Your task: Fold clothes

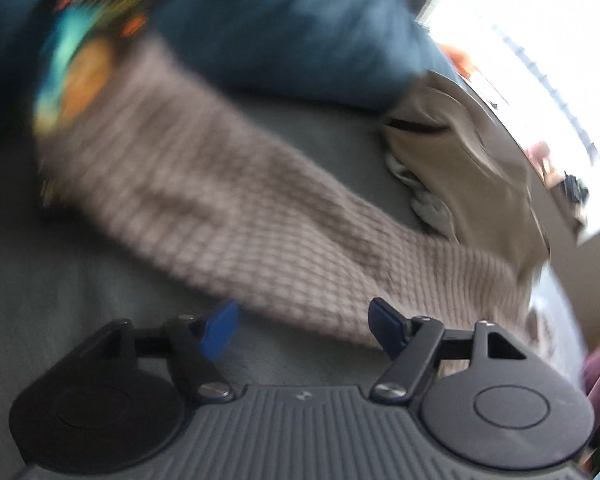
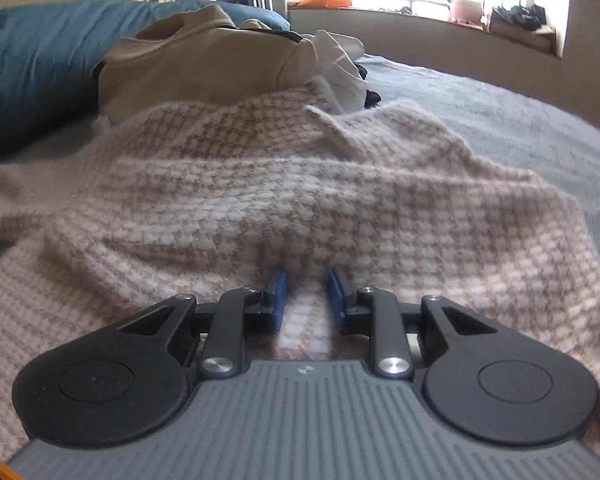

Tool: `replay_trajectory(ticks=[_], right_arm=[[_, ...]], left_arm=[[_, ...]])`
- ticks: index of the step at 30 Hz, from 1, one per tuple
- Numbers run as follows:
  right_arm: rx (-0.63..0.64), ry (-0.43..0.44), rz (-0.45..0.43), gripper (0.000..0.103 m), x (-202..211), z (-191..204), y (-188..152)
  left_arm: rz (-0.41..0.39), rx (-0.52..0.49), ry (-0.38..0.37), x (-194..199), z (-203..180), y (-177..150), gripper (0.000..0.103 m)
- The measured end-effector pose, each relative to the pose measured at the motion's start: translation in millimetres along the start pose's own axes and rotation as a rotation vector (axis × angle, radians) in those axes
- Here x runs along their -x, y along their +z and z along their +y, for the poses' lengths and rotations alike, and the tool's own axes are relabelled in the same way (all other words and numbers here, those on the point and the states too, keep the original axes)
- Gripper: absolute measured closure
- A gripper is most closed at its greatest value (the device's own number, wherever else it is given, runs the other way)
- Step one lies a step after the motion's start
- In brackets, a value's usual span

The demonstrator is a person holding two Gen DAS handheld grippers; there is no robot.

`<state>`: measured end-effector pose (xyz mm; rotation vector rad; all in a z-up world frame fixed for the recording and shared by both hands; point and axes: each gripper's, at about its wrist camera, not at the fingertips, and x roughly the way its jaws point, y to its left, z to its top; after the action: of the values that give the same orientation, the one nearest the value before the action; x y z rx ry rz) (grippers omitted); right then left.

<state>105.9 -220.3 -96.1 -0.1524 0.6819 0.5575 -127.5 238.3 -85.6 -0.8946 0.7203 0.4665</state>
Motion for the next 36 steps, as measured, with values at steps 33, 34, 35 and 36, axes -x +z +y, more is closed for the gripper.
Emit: replay_trajectory(ticks=[33, 34, 35, 36], right_arm=[[-0.419, 0.238, -0.086, 0.079, 10.4, -56.9, -24.3], [-0.469, 0.271, -0.090, 0.080, 12.5, -65.0, -27.9], [-0.516, 0.302, -0.092, 0.080, 14.8, -72.7, -31.6], [-0.559, 0.323, -0.095, 0.080, 16.9, -79.7, -35.9]], left_arm=[[-0.320, -1.002, -0.359, 42.1, -311.3, -112.5, 0.085], [-0.248, -1.086, -0.382, 32.8, -327.1, -136.8, 0.075], [-0.175, -1.156, -0.382, 20.3, -337.2, -161.5, 0.060], [-0.108, -1.207, -0.369, 7.5, -341.3, -183.7, 0.053]])
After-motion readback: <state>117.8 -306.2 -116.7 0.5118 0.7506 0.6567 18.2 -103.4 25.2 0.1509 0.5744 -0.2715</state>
